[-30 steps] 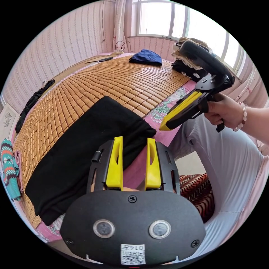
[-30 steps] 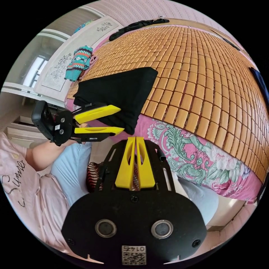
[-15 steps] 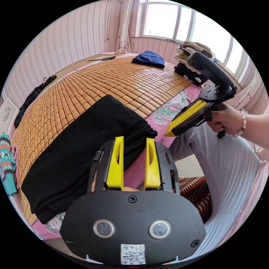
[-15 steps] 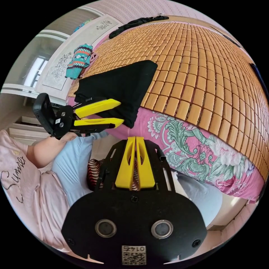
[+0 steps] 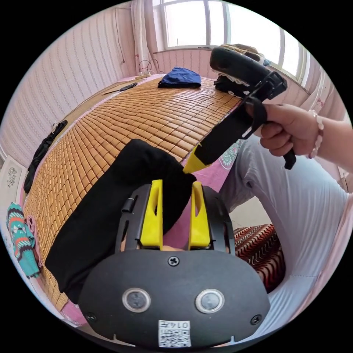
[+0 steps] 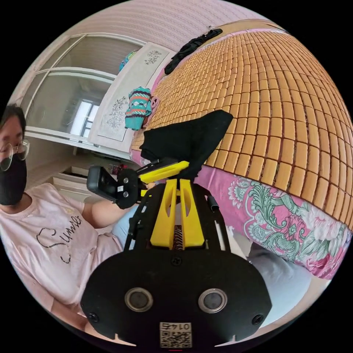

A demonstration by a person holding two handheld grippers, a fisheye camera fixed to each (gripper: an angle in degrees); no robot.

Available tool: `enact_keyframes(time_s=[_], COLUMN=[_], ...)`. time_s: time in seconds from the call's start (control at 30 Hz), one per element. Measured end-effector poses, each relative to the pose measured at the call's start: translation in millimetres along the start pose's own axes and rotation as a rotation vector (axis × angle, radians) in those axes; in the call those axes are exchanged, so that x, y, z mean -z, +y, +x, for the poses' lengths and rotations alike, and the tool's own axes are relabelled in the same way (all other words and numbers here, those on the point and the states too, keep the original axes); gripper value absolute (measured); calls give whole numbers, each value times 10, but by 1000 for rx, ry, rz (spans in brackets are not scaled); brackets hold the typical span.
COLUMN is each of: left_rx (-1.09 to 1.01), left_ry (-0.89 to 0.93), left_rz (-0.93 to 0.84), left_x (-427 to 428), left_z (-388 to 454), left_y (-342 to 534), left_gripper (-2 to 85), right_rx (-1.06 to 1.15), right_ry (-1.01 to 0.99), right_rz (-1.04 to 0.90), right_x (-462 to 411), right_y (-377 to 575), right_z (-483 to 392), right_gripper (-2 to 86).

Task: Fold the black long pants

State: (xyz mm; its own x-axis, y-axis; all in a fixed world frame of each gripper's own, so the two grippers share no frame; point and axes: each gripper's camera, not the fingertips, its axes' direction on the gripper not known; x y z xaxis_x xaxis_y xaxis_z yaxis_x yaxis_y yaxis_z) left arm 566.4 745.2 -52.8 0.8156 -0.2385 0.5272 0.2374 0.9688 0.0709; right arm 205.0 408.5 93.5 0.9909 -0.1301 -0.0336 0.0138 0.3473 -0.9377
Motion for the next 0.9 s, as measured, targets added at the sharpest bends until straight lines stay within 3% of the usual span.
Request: enact_keyframes(time_s=[0.1,0.2,0.33,0.5,0.6,0.73,0.9], left_rx=[-18,31,34,86,116,182,346], left_ry=[-20,8,28,67,215,391,394], left_rz=[17,73,123,181,293,475,568], left_x=[82,215,422,603,655,718,892], left_z=[6,-69,-117,-220,-263,-214,-580], left_y=[43,143,245,289,173,-50,138], left_gripper=[44,36,30,25,25,30,33], right_rx=[-20,-228,-318,-337,-236,-163,-88], right_ry=[-13,-2,-169,-453,-396,-145,-77], right_rz=[69,118,201,300,343,372,361], right_x=[201,231,-73,-145,347,1175,1174], right_y=[16,40,-114,-103,32,263,16], right_z=[211,809,1170,1449,1305,888,367], right_gripper=[39,86,98,33,27,24,29])
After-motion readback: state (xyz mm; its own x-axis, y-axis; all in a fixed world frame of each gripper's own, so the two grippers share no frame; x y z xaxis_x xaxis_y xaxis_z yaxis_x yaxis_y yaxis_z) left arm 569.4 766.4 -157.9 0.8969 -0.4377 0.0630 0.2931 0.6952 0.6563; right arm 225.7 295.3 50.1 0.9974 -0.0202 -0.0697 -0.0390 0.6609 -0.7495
